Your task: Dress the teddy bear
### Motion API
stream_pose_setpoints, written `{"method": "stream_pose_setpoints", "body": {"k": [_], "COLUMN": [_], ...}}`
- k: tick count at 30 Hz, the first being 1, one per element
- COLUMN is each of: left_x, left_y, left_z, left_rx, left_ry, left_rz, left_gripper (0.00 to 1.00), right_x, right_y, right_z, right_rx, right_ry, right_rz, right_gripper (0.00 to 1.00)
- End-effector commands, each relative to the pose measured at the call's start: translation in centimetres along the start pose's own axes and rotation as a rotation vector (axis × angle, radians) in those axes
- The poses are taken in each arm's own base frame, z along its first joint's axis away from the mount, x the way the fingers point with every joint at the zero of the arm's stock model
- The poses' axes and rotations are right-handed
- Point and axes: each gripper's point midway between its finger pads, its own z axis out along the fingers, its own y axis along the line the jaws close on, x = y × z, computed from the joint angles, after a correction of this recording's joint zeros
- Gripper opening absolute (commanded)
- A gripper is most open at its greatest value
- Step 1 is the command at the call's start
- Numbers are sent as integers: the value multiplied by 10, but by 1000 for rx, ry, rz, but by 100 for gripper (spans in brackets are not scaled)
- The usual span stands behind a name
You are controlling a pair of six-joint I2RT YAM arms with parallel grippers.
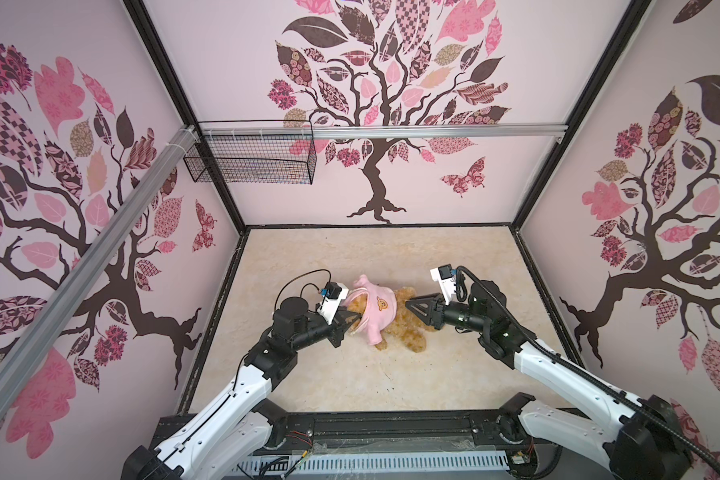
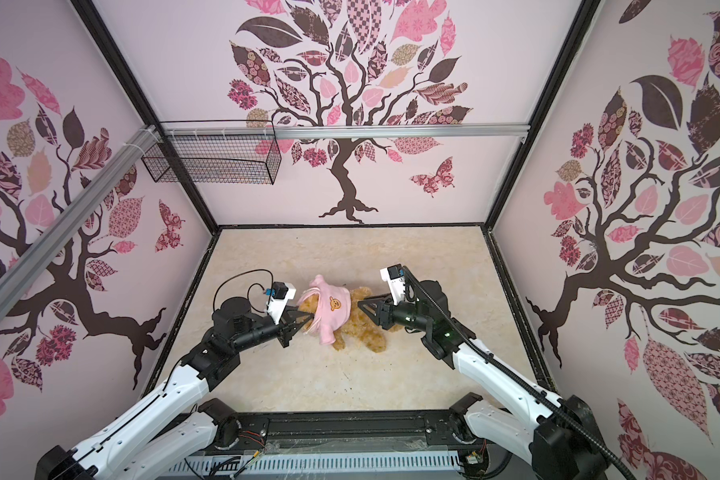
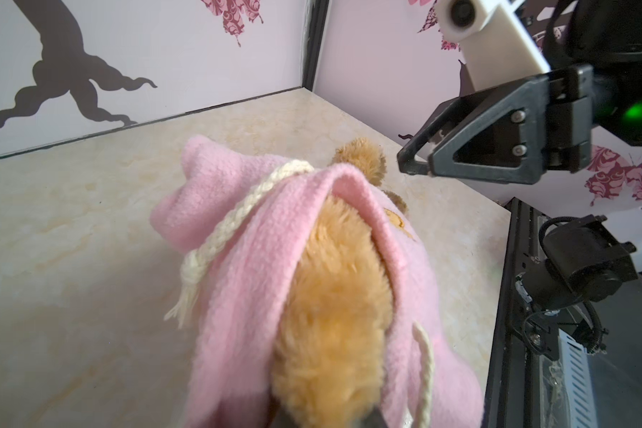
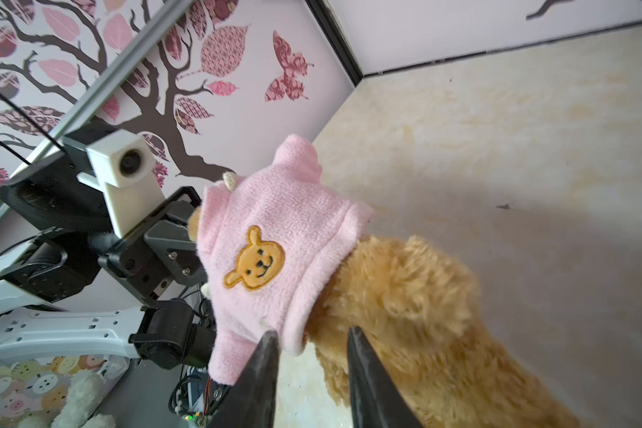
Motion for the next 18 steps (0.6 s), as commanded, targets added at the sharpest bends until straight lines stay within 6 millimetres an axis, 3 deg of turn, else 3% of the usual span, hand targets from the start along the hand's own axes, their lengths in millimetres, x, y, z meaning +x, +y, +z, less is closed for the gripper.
{"method": "stream_pose_setpoints", "body": {"k": [1,9,18], "left_x": [-40,-56,-56], "left_y": [-1,-2,-4], "left_z": [-8,-3,-2], "left_rx": [-12,39,54], "left_ry": [-146,-195,-198], "left_rz": [-85,-359,-407], "left_gripper": [0,0,0], "right_x": [-11,38,44], "right_y": [12,27,8], "right_z": [-7,24,48], "right_rx": [-8,-91,-63], "right_ry": [-68,22,27], "right_rz": [-102,-150,-151], "right_gripper": [38,38,39]}}
